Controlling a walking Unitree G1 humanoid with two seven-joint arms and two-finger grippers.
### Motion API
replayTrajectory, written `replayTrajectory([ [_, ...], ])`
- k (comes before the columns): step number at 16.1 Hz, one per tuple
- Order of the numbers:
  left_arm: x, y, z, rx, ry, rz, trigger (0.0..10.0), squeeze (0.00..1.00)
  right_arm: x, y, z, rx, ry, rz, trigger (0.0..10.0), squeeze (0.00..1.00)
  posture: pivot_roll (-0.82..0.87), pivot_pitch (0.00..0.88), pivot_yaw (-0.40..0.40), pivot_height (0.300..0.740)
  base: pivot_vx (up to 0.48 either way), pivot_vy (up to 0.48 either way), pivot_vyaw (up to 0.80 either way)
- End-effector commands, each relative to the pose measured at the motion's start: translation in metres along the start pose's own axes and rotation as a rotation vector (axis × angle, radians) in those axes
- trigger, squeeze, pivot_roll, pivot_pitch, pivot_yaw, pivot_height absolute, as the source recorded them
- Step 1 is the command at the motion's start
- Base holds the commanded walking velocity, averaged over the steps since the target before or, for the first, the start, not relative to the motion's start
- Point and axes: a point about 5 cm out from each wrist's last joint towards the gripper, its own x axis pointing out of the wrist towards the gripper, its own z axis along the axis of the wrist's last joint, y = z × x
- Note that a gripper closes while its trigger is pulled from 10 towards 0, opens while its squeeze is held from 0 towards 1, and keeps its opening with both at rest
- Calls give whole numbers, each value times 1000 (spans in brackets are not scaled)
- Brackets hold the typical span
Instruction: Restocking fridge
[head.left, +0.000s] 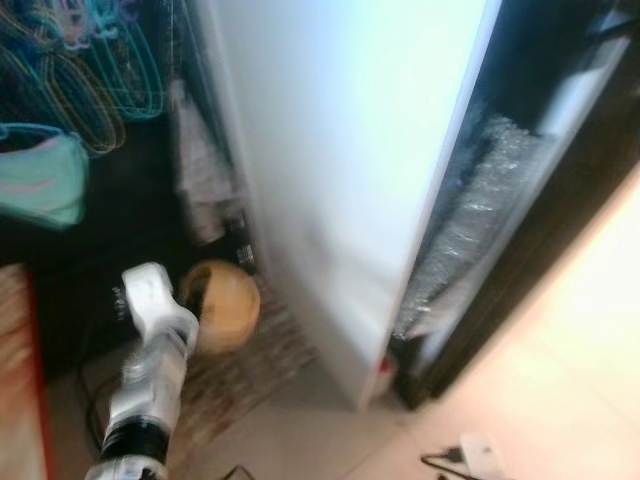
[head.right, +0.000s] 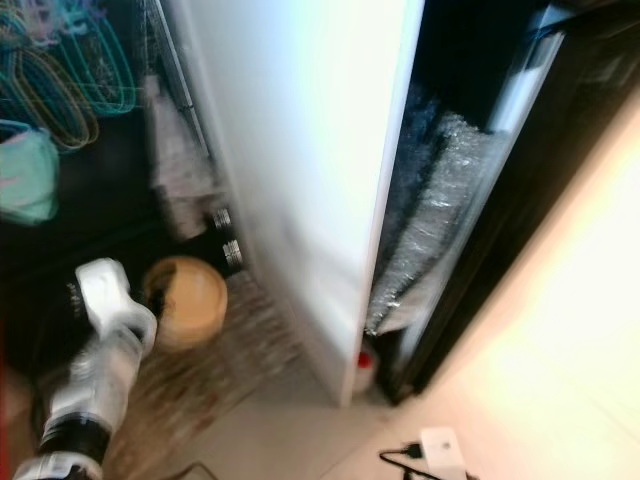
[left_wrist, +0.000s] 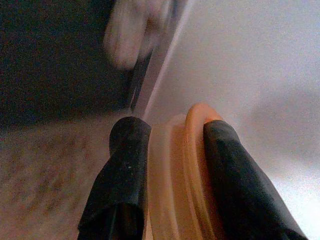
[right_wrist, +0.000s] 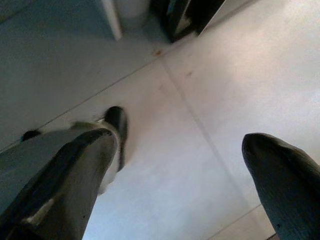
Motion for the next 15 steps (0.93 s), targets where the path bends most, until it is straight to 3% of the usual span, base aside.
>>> replayTrajectory([
  [1,2,1,-4,62,24,10,10000,0,-1,2,-8,6,26,3,10000,0,-93,84,87,740,0,0,-738],
  [2,1,15,-19,120,103,86,10000,0,-1,3,-8,16,24,1,10000,0,-96,81,99,740,0,0,-738],
  [3,-4,28,-33,119,181,152,10000,0,-1,4,-9,19,26,1,10000,0,-97,78,101,740,0,0,-738],
  [6,-33,52,-85,11,385,241,10000,0,-1,3,-9,25,12,-11,10000,0,-105,64,97,740,0,0,-492],
  [9,-62,68,-118,-60,498,332,10000,0,-2,3,-10,31,10,-13,10000,0,-104,60,94,740,0,0,0],
  [11,-69,67,-127,-65,524,333,10000,0,-2,3,-11,32,13,-13,10000,0,-99,70,88,740,0,0,0],
  [15,-69,67,-127,-113,505,344,10000,0,-2,3,-11,32,17,-13,10000,0,-106,85,91,740,0,0,-197],
])
